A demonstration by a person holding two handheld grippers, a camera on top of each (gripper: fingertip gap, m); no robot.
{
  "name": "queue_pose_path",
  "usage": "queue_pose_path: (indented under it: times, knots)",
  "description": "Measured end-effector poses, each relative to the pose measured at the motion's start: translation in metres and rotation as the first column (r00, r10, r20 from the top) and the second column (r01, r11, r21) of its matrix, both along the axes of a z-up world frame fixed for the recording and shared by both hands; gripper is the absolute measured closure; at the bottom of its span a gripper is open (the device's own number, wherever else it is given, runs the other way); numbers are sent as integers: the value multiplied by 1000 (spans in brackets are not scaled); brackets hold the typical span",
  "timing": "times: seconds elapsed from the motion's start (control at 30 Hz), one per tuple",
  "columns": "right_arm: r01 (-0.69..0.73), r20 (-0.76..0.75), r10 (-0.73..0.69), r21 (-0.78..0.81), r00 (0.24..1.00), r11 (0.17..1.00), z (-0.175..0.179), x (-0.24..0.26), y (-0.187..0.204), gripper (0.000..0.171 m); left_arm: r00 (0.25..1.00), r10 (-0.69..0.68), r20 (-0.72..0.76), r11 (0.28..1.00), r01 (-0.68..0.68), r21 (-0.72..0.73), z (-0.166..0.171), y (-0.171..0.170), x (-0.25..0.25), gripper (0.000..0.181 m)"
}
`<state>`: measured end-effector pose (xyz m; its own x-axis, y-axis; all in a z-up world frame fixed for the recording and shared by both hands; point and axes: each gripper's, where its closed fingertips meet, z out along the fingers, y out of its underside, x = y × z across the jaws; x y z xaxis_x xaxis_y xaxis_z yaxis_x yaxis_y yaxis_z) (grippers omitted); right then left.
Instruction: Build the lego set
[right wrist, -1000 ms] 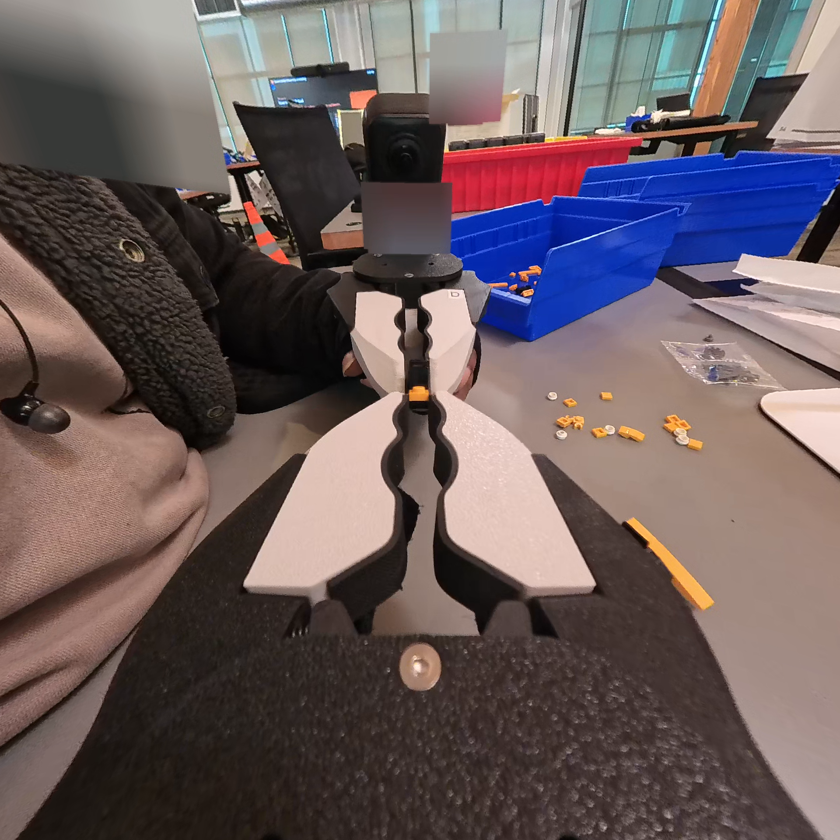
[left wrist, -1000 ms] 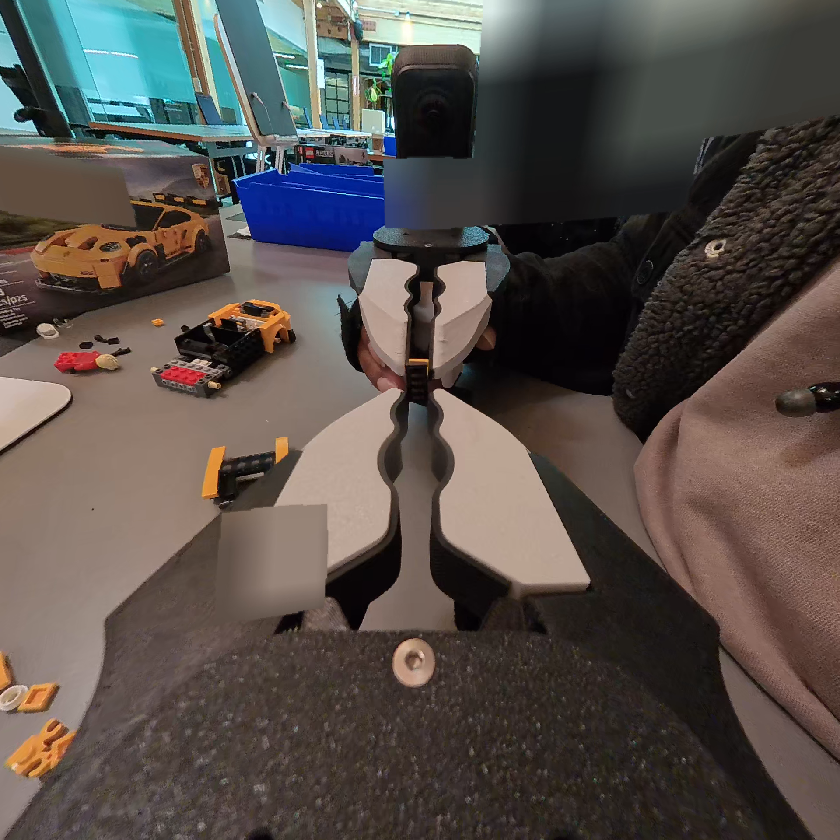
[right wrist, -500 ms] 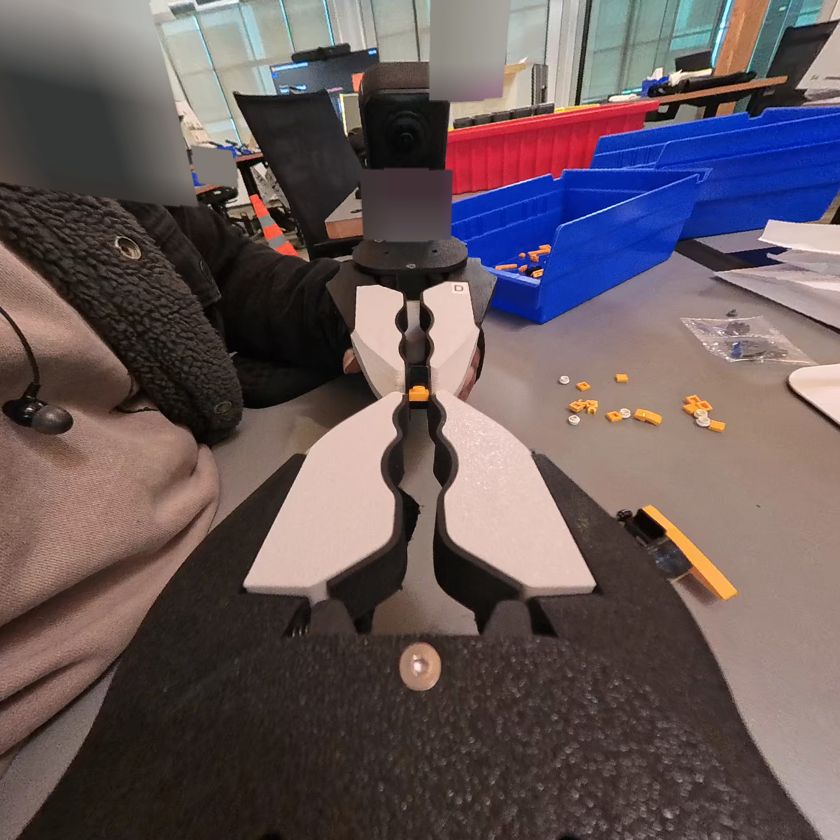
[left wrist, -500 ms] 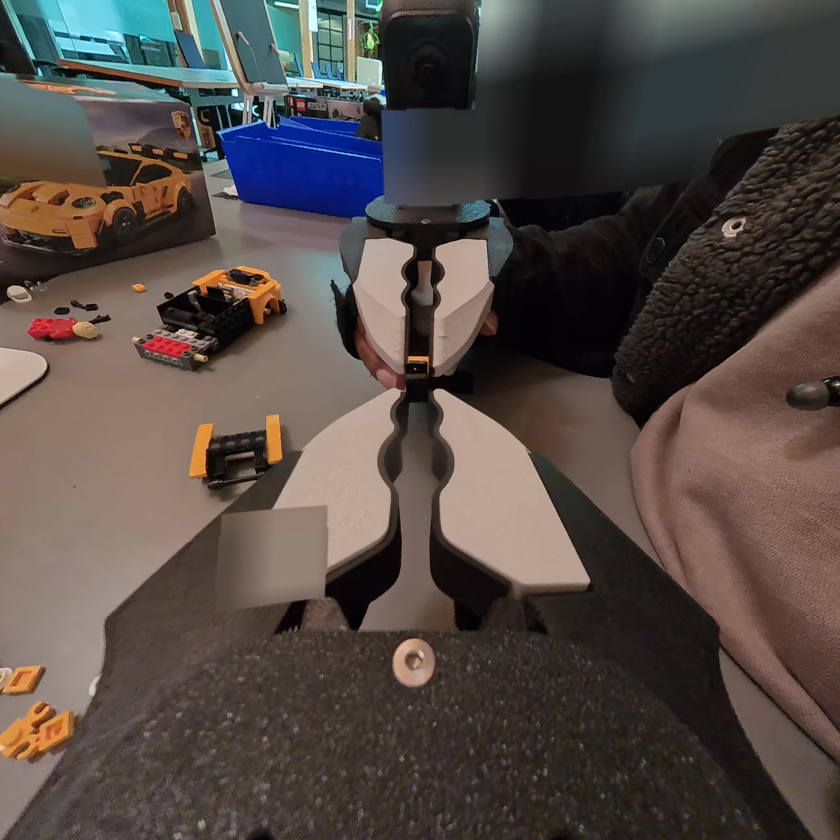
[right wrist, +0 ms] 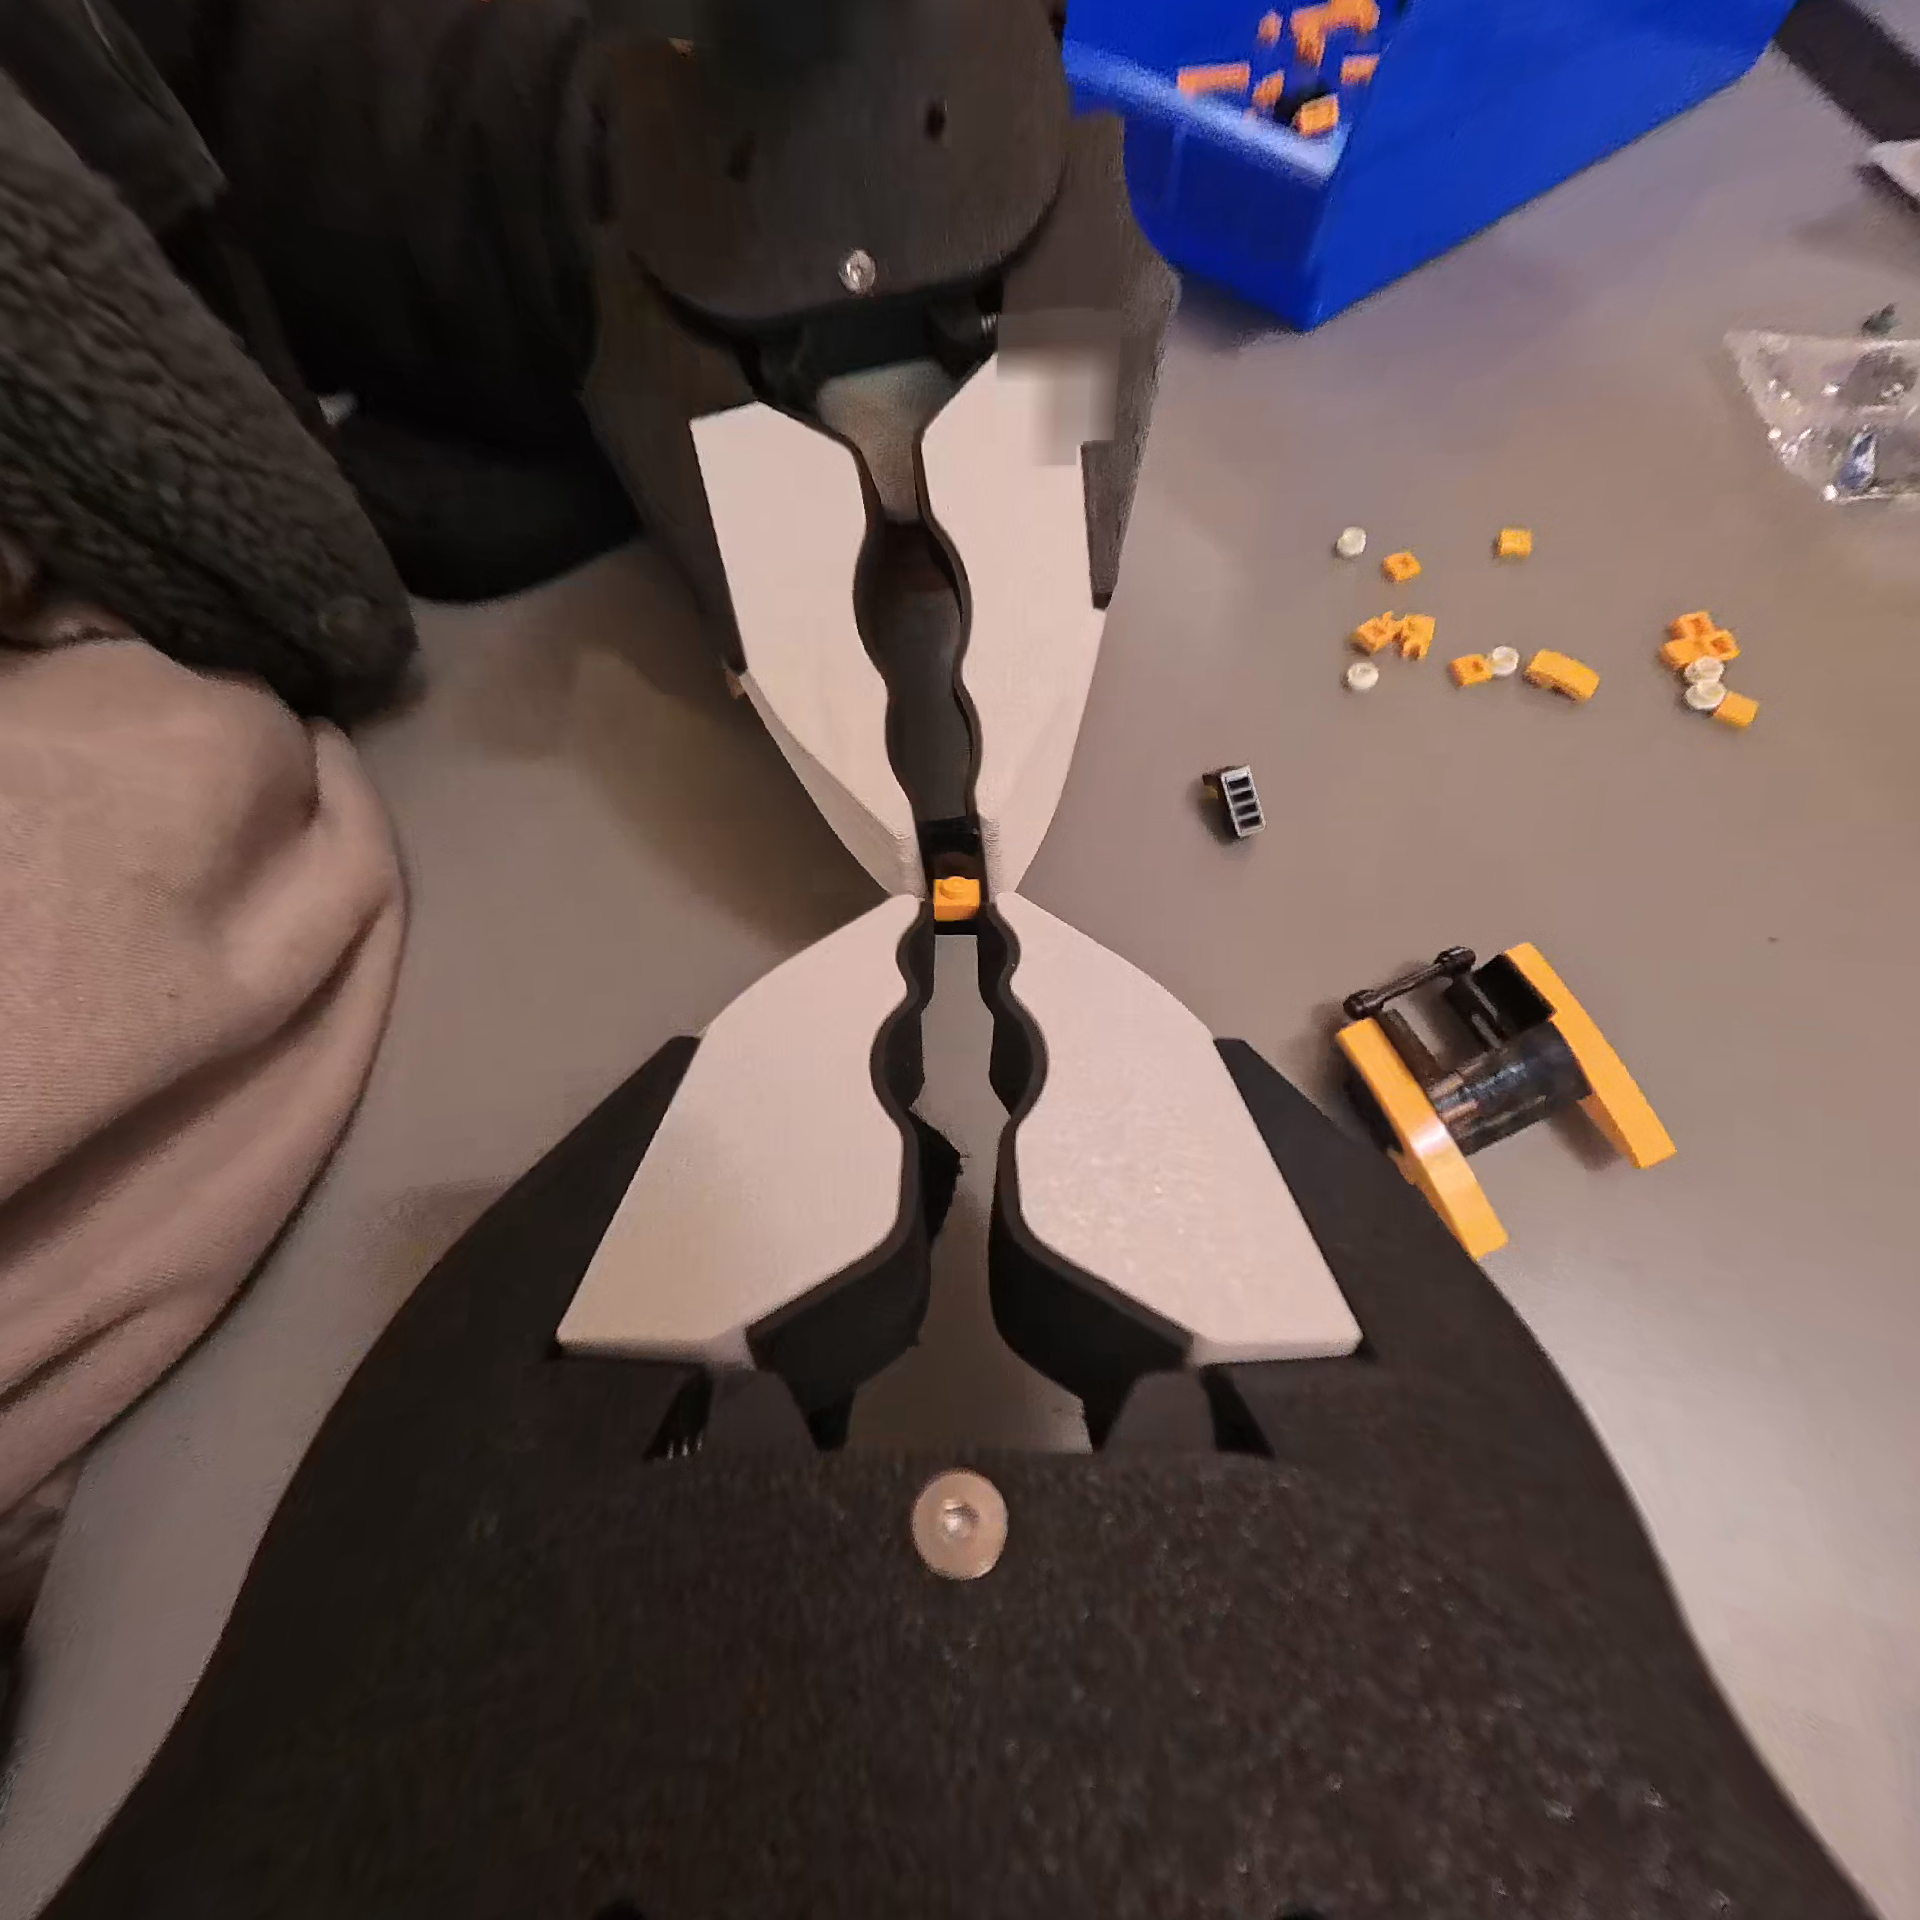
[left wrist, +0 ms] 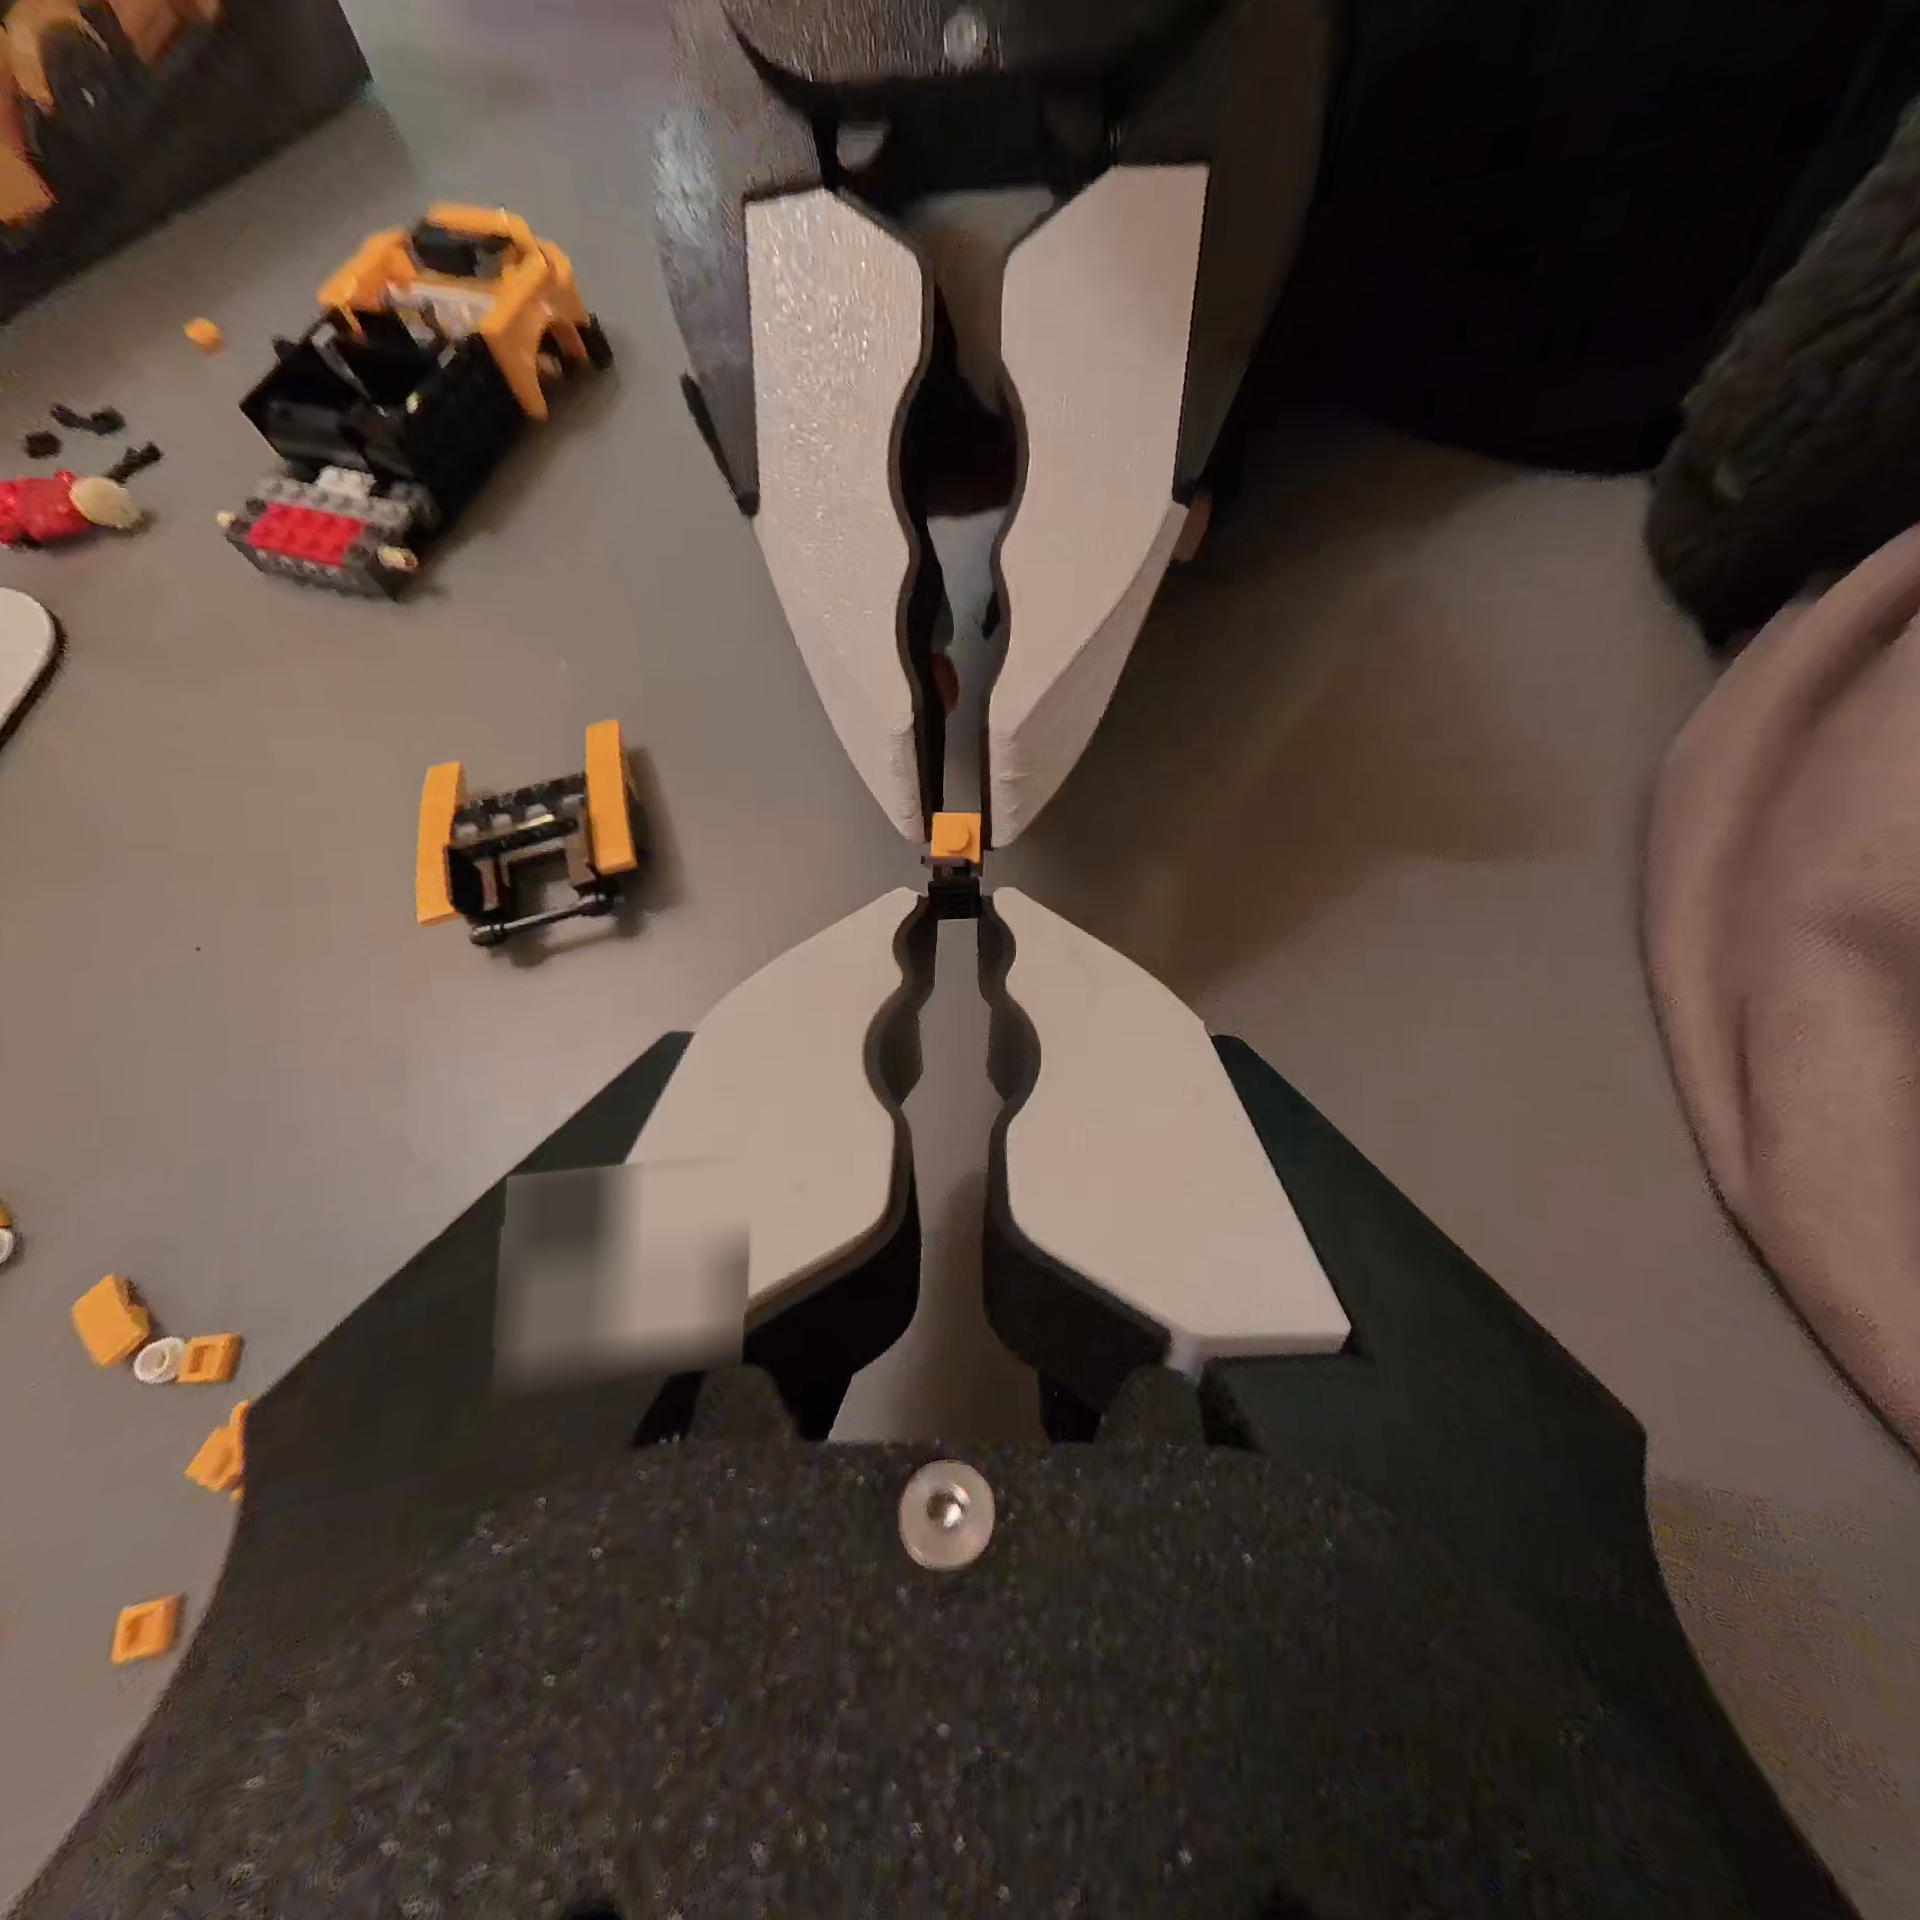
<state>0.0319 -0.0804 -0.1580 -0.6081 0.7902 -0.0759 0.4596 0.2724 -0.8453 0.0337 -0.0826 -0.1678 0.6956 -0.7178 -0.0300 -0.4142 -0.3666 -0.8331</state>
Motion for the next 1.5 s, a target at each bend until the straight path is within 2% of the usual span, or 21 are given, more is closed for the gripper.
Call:
queue_pose_path:
  times: [0.13, 0.37, 0.57, 0.9, 1.13, 1.5]
  knots:
    - [-27, 34, 23, 124, 999, 992, -13, 2, -3, 163, 994, -8, -112, 999, 3, -52, -15, -3, 1, 174]
    - [-72, 86, 49, 289, 995, 955, -30, 4, -7, 163, 977, -52, -206, 996, 36, -85, -29, -8, 3, 174]
    - [-101, 139, 55, 344, 989, 933, -39, 7, -9, 164, 969, -68, -237, 991, 38, -132, -36, -10, 6, 175]
    - [-79, 146, 40, 267, 988, 961, -40, 4, -10, 164, 972, -55, -230, 986, 17, -164, -39, -9, 6, 176]
    - [-38, 92, 24, 157, 995, 987, -29, 0, -7, 163, 989, -15, -145, 993, -2, -117, -30, -3, 4, 174]
    - [-26, 22, 23, 151, 999, 988, -8, 2, 1, 159, 1000, 3, 18, 999, -2, -32, -8, 3, 5, 174]
